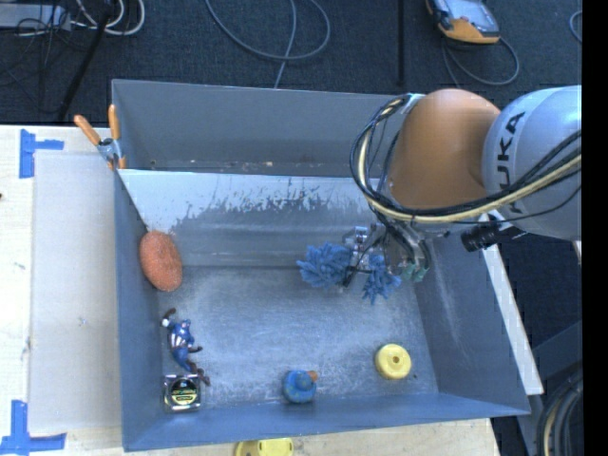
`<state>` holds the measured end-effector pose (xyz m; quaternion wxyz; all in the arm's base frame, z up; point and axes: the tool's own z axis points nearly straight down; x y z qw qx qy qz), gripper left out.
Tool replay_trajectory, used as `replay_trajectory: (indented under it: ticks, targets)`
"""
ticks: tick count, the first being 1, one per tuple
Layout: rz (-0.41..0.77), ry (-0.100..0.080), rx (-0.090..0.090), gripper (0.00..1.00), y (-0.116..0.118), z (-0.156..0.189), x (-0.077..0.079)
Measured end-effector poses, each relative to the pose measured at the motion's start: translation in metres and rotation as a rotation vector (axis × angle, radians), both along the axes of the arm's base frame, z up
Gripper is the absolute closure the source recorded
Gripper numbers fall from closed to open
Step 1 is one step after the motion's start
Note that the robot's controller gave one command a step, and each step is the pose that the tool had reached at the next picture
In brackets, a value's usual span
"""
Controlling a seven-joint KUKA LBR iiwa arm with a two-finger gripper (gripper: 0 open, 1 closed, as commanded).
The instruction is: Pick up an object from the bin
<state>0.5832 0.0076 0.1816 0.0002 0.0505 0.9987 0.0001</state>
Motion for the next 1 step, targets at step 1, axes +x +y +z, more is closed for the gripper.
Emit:
replay_trajectory:
  ticks: [1]
  targets:
    - [0.003,0.006,0.001,1.0,-0.0216,0.0548,-0.0134]
